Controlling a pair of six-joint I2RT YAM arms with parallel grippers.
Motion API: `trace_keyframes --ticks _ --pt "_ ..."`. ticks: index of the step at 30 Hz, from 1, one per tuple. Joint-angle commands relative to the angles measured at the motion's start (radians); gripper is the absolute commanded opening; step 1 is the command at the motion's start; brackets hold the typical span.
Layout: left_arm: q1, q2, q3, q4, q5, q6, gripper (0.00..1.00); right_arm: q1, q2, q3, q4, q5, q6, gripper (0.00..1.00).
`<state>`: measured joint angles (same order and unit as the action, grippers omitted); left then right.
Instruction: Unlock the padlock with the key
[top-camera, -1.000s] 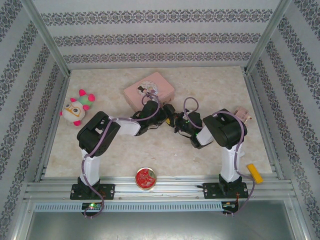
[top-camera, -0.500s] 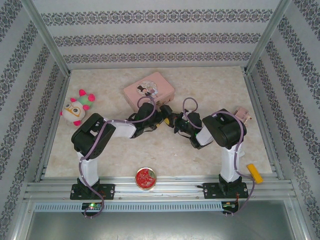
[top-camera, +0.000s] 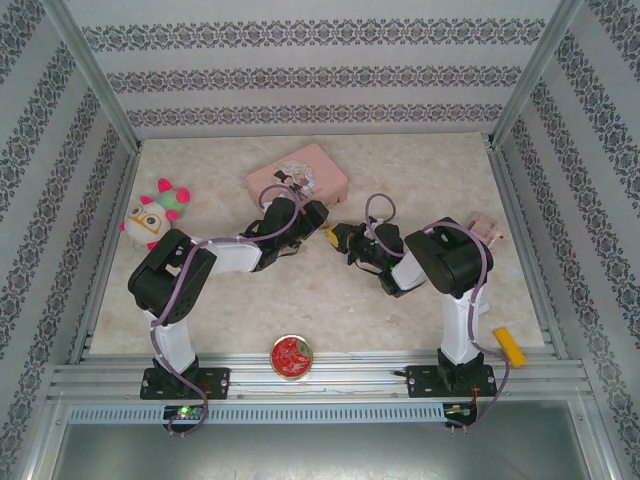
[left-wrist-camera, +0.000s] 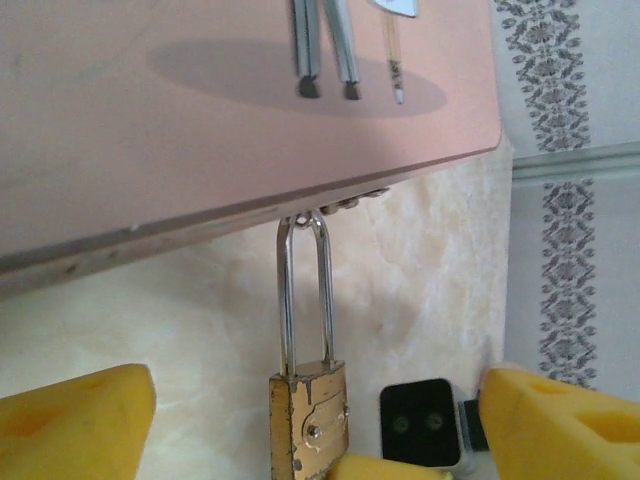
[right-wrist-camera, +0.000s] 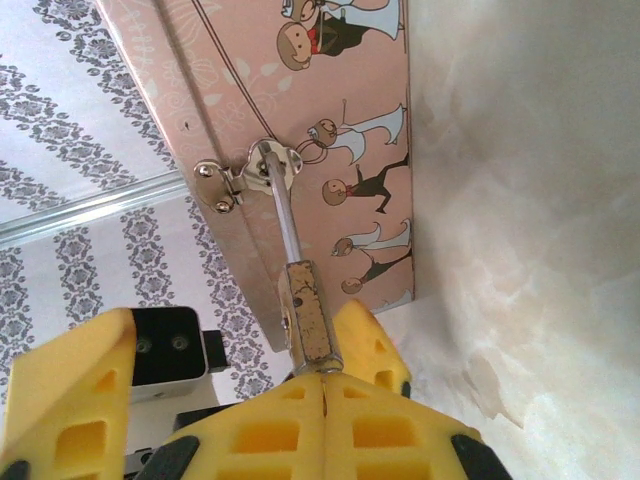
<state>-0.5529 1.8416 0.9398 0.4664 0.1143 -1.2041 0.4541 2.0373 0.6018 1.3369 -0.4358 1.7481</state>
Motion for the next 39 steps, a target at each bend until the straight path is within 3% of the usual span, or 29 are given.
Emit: trace_keyframes --ticks 1,8,20,33,38,39 --pt "0.011 -0.027 -0.010 -0.039 -0.072 0.016 0.73 0.003 0.019 0.026 0.050 0.007 -0.015 0.00" --pt "0.013 -0.019 0.021 -0.077 -0.067 0.054 0.53 0.008 0.021 0.032 0.050 0.009 -0.011 0.00" --pt "0.023 0.073 0.110 -0.077 0.098 0.087 0.51 0.011 0.021 0.035 0.050 0.011 -0.011 0.00" --pt "0.047 0.090 0.101 -0.065 0.102 0.077 0.34 0.012 0.031 0.052 0.050 0.008 -0.001 0.00" --pt "0.050 0.100 0.107 -0.067 0.101 0.087 0.33 0.015 0.035 0.056 0.050 0.009 0.001 0.00" --pt "0.051 0.102 0.110 -0.066 0.101 0.090 0.29 0.015 0.035 0.057 0.050 0.011 0.001 0.00"
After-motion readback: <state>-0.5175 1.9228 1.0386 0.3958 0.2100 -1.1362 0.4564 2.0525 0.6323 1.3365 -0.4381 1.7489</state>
